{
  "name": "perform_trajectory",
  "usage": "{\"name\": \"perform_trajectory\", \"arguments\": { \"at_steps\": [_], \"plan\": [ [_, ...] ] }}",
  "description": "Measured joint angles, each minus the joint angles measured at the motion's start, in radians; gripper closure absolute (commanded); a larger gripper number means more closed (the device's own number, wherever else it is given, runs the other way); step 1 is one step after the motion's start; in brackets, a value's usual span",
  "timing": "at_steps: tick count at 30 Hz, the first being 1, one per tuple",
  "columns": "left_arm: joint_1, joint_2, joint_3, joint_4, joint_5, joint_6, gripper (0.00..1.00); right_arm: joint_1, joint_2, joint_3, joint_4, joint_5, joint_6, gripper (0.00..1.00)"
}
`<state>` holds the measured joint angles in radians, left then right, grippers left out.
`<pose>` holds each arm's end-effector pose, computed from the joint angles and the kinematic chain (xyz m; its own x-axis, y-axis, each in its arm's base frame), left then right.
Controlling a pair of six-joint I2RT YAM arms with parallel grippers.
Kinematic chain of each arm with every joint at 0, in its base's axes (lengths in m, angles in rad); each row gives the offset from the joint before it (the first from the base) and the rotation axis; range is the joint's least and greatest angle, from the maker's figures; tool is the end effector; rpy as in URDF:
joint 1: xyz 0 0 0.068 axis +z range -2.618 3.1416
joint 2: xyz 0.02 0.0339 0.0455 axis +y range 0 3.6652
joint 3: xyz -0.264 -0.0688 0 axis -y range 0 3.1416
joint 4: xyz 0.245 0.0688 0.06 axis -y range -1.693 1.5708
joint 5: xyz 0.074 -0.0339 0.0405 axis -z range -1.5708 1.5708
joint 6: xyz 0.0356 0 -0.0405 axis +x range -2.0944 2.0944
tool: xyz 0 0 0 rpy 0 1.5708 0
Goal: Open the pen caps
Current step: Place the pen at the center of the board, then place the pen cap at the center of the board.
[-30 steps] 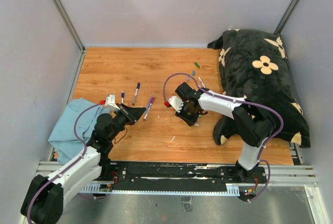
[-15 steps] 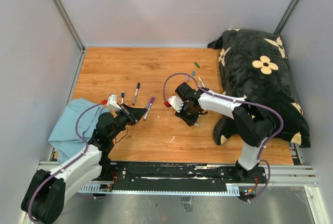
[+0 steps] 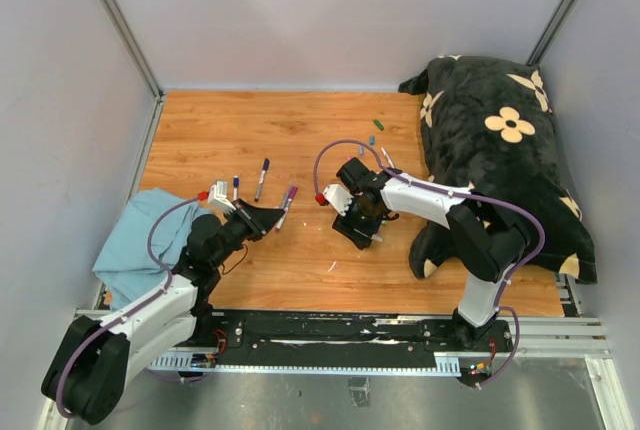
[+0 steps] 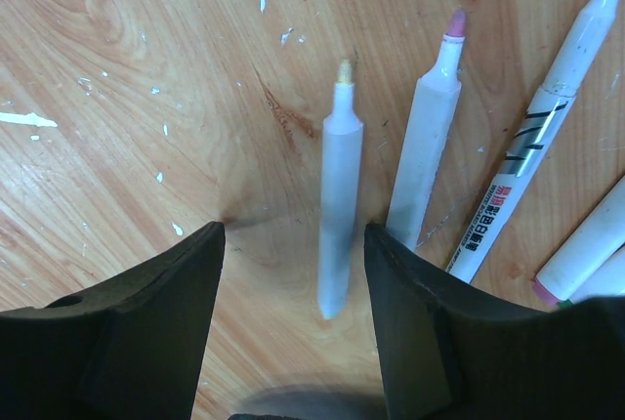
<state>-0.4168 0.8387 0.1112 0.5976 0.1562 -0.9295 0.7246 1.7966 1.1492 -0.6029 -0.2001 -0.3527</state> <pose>0.1575 -0.0758 0.1776 -0.5043 -0.6424 -0.5770 0.2287 0.5450 -0.8066 0.2537 0.2340 0.1675 -0.4263 -0.8295 -0.3608 -0.8991 0.4324 0.0682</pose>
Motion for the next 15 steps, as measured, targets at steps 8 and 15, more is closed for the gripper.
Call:
{"name": "perform_trajectory", "arguments": {
  "at_steps": [8,15],
  "plan": [
    [-0.038,0.063,0.0,0.038,-0.002,-0.003,1.0,0.0,-0.006,0.0,0.0,-0.01,-0.013,0.4],
    [-0.076,0.137,0.003,0.074,-0.013,-0.004,1.0,0.0,-0.08,0.0,-0.003,-0.04,-0.033,0.4]
  ]
}}
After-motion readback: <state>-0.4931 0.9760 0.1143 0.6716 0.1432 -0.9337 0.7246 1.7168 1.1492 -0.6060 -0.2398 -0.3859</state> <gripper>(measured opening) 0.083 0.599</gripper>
